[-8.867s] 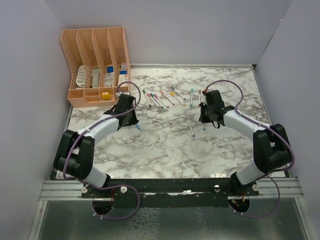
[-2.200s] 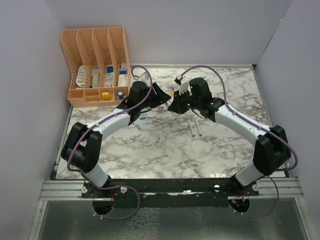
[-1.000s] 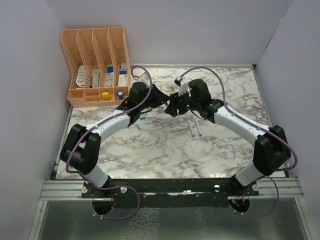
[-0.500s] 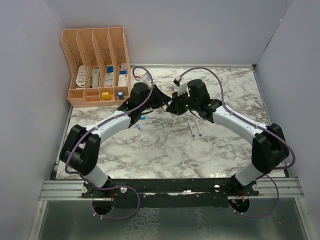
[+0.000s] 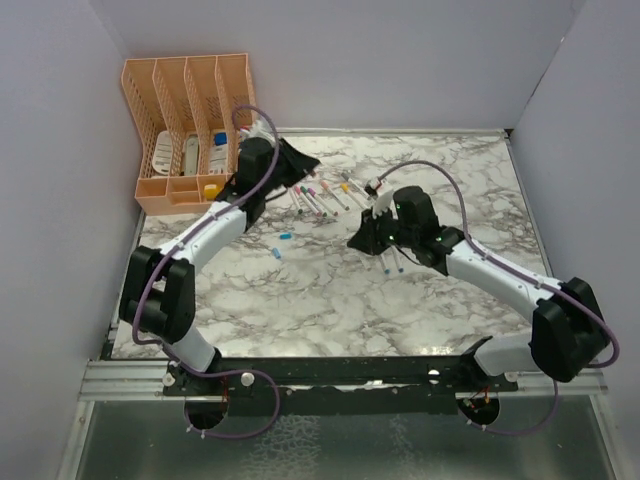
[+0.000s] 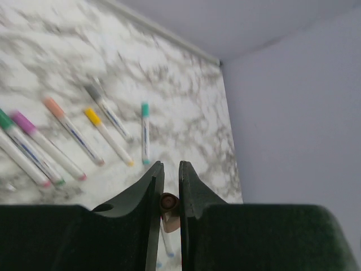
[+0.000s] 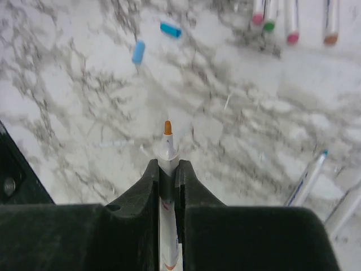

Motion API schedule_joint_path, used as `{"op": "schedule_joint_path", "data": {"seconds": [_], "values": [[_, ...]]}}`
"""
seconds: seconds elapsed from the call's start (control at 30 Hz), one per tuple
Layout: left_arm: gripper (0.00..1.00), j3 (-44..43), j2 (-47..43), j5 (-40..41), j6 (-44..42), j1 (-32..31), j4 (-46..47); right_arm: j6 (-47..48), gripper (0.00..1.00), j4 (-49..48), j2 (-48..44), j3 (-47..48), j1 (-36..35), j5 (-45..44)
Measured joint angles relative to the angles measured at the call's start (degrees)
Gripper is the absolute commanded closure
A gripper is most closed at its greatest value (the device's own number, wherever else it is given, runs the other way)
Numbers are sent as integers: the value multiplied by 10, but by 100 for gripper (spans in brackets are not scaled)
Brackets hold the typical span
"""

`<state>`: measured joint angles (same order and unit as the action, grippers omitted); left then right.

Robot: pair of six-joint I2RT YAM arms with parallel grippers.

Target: Open the pen caps

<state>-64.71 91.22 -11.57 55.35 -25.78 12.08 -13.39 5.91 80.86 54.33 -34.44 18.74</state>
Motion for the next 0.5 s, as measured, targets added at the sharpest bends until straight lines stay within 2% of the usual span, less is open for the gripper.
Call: {"op": "schedule_joint_path", "data": {"seconds": [0.1, 0.2, 0.33, 0.5], "values": [[100, -43, 17, 22, 0, 71, 16, -6, 99, 33, -47, -66, 0, 0], [100, -59, 29, 33, -7, 108, 21, -15, 99, 58, -79, -105, 0, -15], [100, -55, 32, 26, -35, 96, -9, -33, 99, 93, -103, -104, 0, -116], [100, -5, 2, 21, -100, 76, -86, -39, 99, 127, -43, -30, 38, -242]]}}
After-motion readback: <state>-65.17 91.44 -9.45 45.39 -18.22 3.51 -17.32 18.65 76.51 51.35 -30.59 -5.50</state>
